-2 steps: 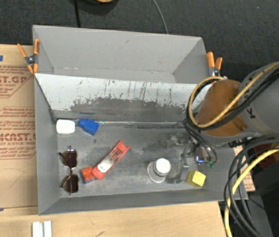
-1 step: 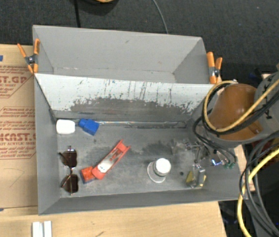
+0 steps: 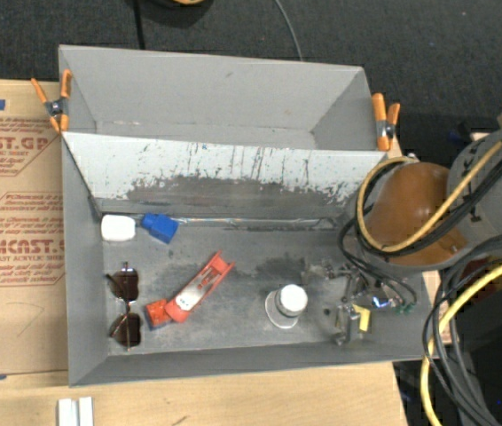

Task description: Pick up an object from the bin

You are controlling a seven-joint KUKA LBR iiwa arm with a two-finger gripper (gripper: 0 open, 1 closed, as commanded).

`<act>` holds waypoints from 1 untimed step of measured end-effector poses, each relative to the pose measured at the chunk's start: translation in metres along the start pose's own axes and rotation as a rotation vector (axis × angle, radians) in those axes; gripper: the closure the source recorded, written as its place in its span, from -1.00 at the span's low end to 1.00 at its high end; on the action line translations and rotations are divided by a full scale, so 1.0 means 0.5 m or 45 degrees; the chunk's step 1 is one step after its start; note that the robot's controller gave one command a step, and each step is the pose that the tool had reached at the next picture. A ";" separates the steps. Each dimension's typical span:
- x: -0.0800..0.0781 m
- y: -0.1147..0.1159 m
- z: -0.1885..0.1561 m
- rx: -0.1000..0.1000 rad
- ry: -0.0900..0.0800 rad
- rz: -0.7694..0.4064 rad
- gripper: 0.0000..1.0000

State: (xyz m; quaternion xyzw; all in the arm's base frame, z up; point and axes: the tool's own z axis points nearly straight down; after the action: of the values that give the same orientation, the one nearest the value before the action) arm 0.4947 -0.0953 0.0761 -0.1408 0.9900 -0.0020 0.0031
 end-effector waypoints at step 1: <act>0.007 0.054 0.008 -0.011 0.008 0.017 1.00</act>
Offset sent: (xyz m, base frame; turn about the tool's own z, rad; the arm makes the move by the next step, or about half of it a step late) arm 0.0000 0.0000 0.0000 0.0000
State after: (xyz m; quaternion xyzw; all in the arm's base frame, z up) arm 0.4840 -0.0704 0.0718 -0.1343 0.9909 0.0018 -0.0008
